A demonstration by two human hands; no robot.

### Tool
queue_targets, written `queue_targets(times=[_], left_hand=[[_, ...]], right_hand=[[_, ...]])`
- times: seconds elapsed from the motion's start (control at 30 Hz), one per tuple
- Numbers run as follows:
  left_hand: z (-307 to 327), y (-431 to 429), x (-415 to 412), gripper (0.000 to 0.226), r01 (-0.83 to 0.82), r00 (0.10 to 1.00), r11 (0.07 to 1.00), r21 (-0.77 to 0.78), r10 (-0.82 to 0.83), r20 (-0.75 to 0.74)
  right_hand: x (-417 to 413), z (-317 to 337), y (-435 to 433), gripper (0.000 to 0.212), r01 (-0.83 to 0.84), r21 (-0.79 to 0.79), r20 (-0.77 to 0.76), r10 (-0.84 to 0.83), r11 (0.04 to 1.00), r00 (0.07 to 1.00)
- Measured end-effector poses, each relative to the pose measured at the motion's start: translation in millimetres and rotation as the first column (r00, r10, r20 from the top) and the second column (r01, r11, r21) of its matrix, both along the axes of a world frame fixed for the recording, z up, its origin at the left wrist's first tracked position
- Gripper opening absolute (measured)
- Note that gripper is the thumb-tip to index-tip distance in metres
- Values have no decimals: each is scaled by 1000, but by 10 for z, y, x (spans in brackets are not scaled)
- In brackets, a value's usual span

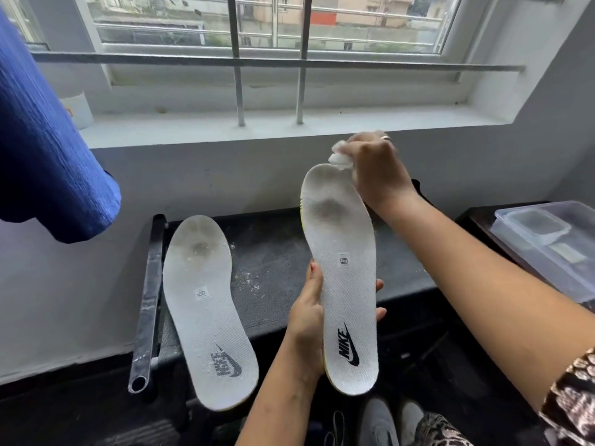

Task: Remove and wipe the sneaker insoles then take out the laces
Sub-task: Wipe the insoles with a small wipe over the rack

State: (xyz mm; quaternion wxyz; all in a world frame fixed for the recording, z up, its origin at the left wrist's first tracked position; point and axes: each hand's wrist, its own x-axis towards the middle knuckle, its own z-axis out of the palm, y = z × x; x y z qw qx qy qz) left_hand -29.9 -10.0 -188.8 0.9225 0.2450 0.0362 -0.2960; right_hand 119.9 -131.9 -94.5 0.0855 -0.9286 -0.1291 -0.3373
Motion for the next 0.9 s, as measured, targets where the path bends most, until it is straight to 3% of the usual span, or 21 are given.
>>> queue_targets(times=[0.1, 0.2, 0.3, 0.43, 0.53, 0.63, 0.7, 0.77, 0.83, 0.9], left_hand=[[-17, -21, 29, 58, -28, 999, 999, 18, 28, 17], [-19, -31, 43, 63, -39, 999, 999, 34, 38, 25], [-40, 1, 50, 66, -22, 999, 998, 56, 20, 37], [-47, 48, 55, 68, -5, 1000, 999, 42, 5, 12], [-28, 57, 59, 78, 6, 1000, 999, 32, -6, -9], [-12, 27, 54, 75, 2, 1000, 1000, 30, -2, 1], [-20, 7, 34, 73, -9, 1000, 998, 64, 9, 7], [-22, 9, 22, 73, -12, 1000, 995, 103, 9, 25], [-27, 32, 40, 72, -33, 999, 994, 103, 31, 25], [-26, 44, 61, 68, -72, 997, 995, 72, 73, -13]], right_hand=[[-132, -111, 129, 36, -121, -109, 72, 130, 987, 989], [-298, -348, 229, 26, -197, -243, -140, 167, 950, 976], [-452, -485, 177, 21, -276, -39, -256, 258, 960, 932], [-730, -417, 130, 39, -360, 249, -277, 423, 899, 863], [-927, -367, 97, 35, -490, 225, -276, 537, 842, 797], [-814, -390, -33, 28, -486, 52, -259, 482, 872, 837], [-558, -361, -211, 27, -289, -33, -272, 270, 957, 924], [-386, -264, -366, 29, -82, -4, -287, 77, 997, 955], [-421, -174, -316, 26, -83, 88, -159, 96, 993, 983], [-657, -173, -105, 25, -219, 81, -3, 220, 972, 976]])
